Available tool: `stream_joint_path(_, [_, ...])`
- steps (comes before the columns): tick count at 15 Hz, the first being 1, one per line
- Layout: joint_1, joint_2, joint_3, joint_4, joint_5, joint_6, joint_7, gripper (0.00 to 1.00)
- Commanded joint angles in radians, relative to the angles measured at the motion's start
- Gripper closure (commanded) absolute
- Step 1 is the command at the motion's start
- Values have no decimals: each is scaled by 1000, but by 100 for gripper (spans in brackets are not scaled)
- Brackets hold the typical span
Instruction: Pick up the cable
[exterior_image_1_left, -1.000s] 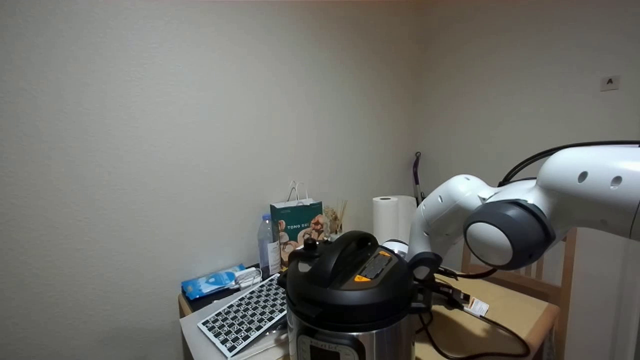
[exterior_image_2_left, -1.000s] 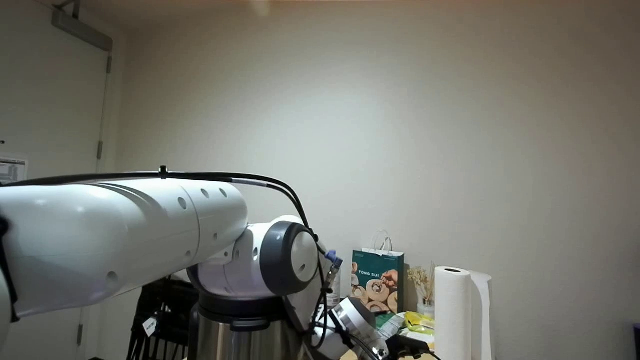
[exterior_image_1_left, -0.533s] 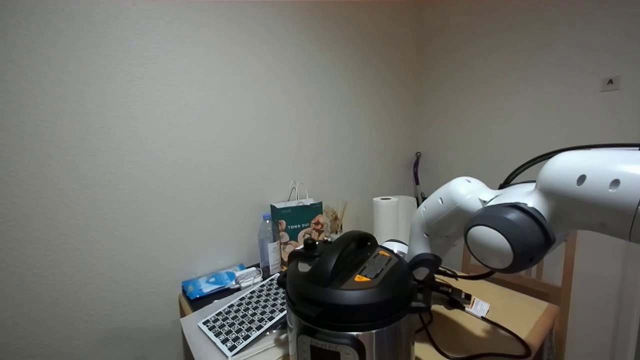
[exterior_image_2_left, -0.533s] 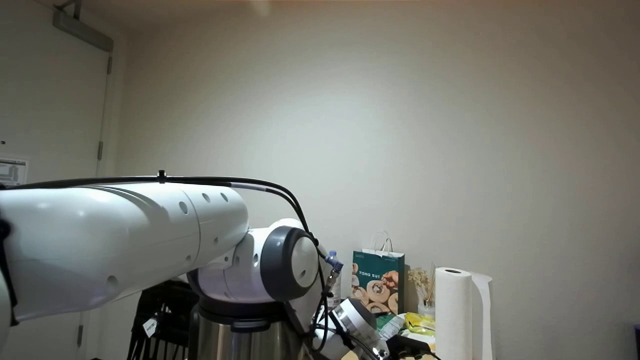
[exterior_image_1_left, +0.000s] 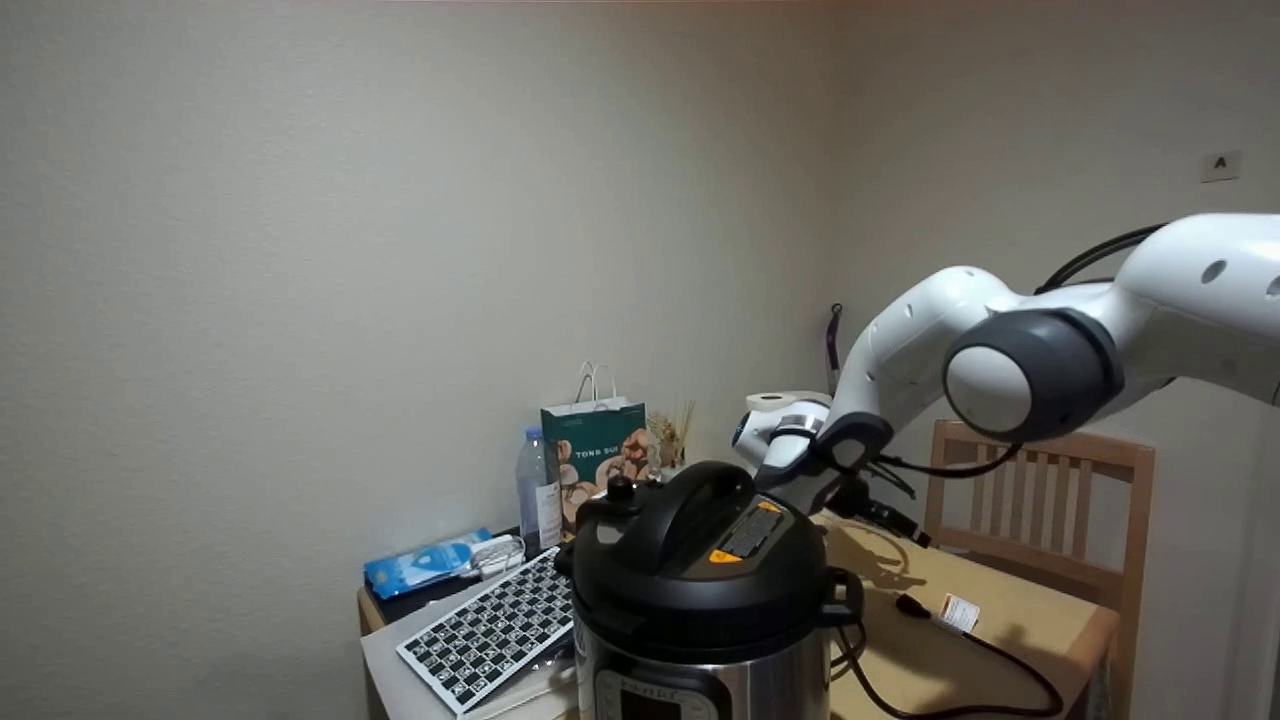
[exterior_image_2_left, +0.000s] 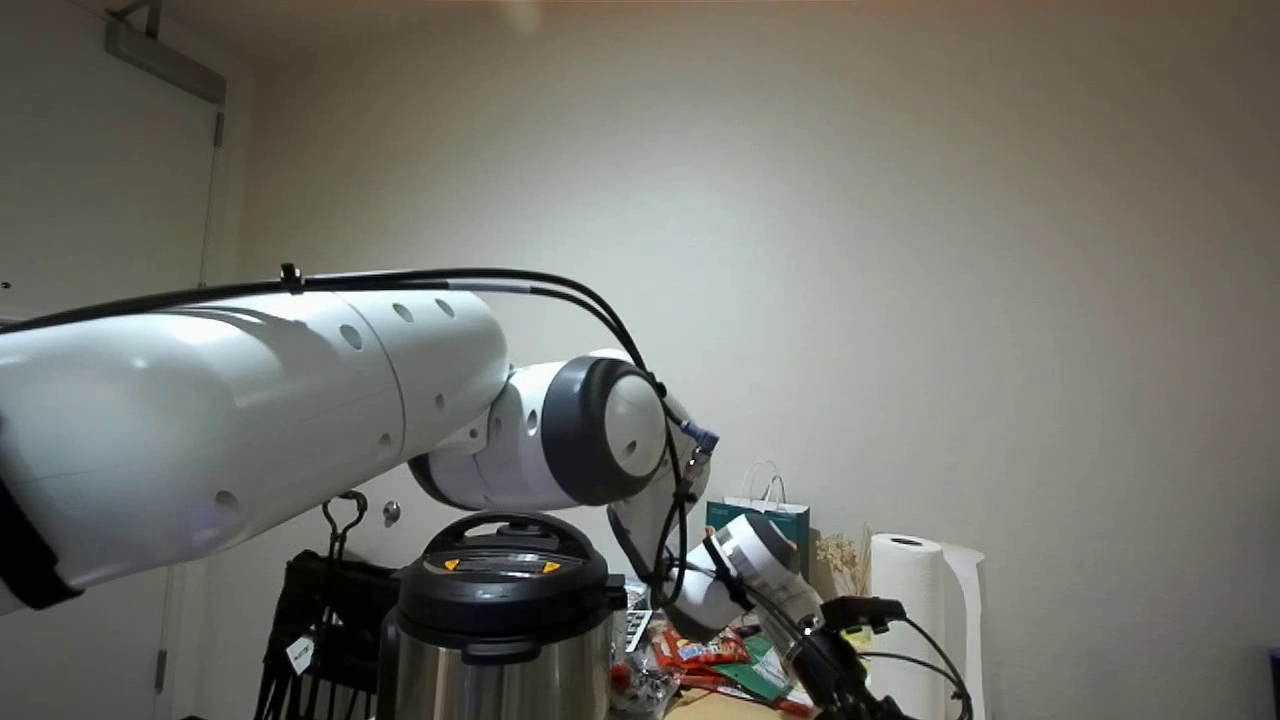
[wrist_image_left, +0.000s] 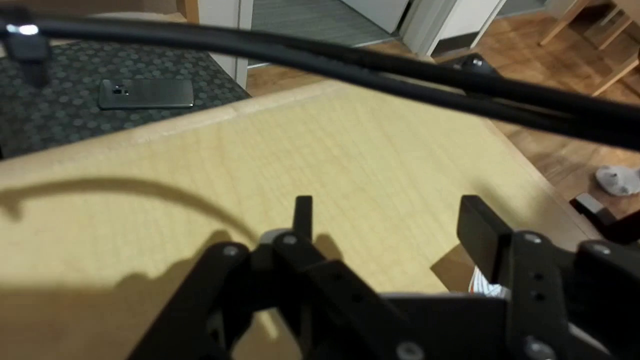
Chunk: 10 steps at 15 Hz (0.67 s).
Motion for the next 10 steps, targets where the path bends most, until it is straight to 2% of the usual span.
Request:
stream_joint_path(1, [-18,-36,-2,-18,22,16,-5,0])
stream_joint_path(2, [-31,-67,-1,-33,27,21,-9,12])
stream_joint_path(4, [-33,-64,-2,-27,28,21,-10,1])
stream_joint_path(7, [-15,-34,-1,-23,27,20,-9,0])
stream_joint_path(10, [-15,-117,15,-122,9,183,64,0])
